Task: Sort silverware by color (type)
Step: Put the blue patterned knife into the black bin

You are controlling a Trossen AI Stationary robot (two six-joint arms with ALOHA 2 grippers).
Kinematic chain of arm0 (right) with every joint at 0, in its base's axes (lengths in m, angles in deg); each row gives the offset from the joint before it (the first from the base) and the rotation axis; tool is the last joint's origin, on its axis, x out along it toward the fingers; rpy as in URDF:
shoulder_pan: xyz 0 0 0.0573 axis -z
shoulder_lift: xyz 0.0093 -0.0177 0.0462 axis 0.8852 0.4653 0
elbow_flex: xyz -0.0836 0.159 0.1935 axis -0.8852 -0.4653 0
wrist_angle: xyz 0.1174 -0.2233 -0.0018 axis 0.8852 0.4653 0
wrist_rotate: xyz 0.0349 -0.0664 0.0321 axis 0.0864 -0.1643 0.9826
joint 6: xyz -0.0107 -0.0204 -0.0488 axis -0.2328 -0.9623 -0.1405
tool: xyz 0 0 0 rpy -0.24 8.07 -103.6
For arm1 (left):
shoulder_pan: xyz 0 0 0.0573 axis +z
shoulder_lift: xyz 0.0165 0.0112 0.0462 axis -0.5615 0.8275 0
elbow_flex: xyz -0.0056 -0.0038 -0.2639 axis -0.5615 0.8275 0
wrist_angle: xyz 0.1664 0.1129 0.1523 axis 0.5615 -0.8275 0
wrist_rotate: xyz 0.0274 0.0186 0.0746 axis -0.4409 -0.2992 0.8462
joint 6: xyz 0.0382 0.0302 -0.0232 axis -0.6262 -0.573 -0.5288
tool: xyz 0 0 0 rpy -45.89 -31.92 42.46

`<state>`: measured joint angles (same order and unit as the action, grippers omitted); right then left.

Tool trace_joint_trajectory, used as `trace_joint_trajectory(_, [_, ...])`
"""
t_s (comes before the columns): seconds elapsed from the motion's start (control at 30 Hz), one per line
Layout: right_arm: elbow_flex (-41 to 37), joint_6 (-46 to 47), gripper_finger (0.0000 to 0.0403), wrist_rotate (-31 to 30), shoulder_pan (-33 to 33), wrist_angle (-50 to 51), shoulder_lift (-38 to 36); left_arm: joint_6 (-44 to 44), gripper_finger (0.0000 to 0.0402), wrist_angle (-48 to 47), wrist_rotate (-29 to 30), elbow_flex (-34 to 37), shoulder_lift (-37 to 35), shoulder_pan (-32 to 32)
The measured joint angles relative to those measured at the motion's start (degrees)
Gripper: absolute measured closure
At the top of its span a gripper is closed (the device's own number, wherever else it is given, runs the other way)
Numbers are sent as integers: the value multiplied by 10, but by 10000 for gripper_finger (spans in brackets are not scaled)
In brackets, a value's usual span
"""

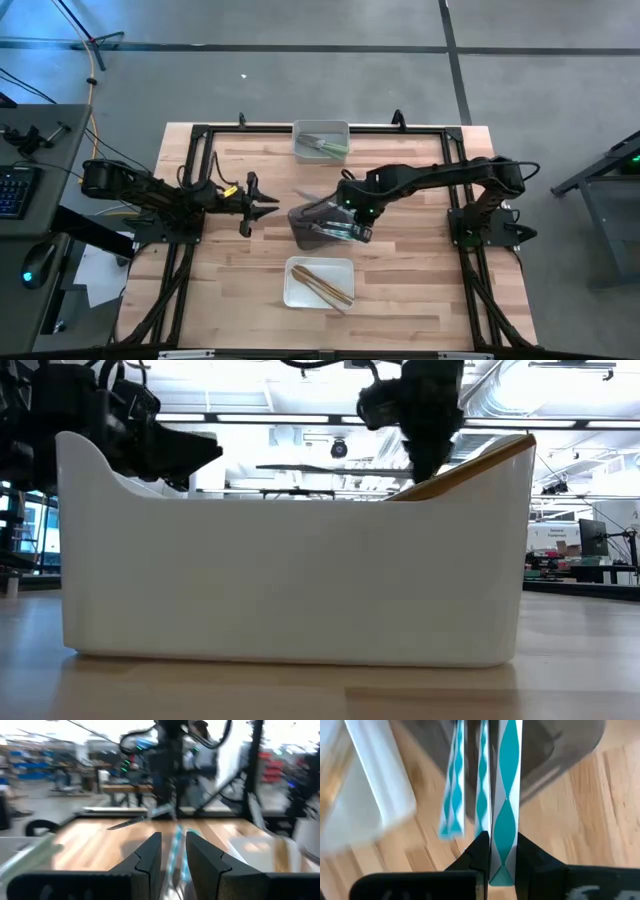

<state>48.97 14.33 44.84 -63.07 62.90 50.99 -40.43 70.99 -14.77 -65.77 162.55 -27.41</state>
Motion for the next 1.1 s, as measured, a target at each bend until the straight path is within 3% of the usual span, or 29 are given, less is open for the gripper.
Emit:
trace_joint_trajectory(0.17, [-2, -45, 375, -1, -14, 53, 1, -20, 329, -75, -72, 0, 0, -38])
trace_joint_trajectory(0.3, [-3, -43, 375, -8, -25, 74, 3, -32, 355, -163, -68, -11, 1, -97])
trace_joint_trajectory(0.37, [-3, -42, 375, -8, -29, 76, 3, -32, 374, -231, -40, -31, 0, -125])
trace_joint_trajectory(0.53, [-3, -40, 375, -8, -34, 77, 3, -12, 398, -424, 112, -108, 23, -162])
trace_joint_trajectory(0.6, [-3, -36, 375, -8, -34, 77, 3, -3, 397, -434, 146, -128, 42, -165])
trace_joint_trajectory(0.83, [-3, -38, 375, -8, -34, 77, 3, 30, 401, -381, 171, -148, 117, -166])
trace_joint_trajectory(1.1, [-3, -28, 375, -9, -33, 77, 3, 49, 401, -300, 280, -148, 166, -159])
